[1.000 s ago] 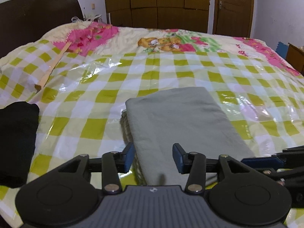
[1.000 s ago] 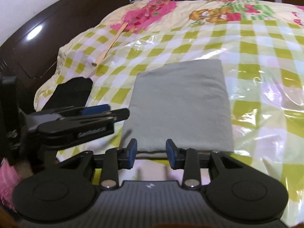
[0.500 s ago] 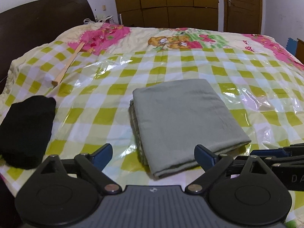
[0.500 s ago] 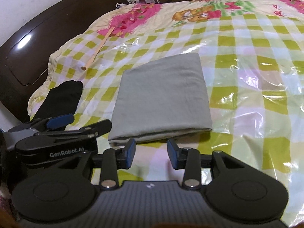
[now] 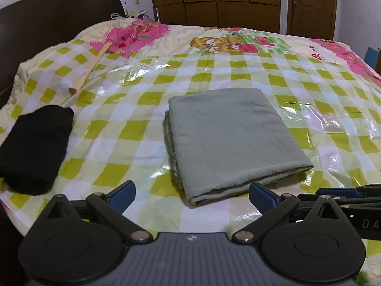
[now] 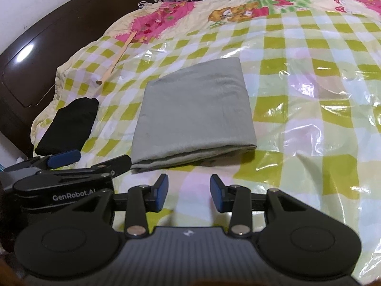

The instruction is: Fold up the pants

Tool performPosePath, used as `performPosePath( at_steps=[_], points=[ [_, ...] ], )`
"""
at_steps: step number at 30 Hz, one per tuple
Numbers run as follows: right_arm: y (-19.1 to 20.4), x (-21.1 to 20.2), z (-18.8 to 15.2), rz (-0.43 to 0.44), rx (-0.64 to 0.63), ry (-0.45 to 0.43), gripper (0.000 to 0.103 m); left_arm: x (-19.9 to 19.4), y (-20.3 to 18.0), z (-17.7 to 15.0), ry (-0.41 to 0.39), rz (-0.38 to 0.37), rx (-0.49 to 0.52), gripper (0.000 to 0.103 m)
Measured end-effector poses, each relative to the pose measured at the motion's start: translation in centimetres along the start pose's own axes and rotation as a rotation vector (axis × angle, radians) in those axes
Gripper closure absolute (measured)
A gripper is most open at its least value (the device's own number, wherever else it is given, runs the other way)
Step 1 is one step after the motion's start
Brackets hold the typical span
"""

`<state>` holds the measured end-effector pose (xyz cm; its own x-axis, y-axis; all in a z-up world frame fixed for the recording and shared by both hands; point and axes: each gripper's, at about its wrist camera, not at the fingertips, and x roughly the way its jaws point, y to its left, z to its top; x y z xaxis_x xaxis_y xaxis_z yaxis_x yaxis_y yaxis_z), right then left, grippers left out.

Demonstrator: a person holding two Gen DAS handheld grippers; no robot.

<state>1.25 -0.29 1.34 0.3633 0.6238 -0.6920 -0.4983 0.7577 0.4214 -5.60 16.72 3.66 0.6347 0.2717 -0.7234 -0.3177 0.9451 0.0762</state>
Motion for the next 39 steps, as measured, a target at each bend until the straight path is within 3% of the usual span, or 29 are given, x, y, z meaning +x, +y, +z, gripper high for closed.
performPosePath(
  at_steps=[13,19,39],
  points=[
    [-0.3,0.1,-0.2,-0.035,0.017,0.007,0.061,-0.2,-0.5,-0.9,0.046,0.009,0.016,0.000],
    [-0.6,0.5,-0.6,-0.071,0.023,0.034,0.061,-0.2,-0.6,-1.1,0.062,-0.025,0.000,0.000],
    [-0.7,0.8,-1.1,-0.083,0.037,0.051,0.060,0.2,-0.9,-1.4,0.079,-0.011,0.011,0.000]
  ],
)
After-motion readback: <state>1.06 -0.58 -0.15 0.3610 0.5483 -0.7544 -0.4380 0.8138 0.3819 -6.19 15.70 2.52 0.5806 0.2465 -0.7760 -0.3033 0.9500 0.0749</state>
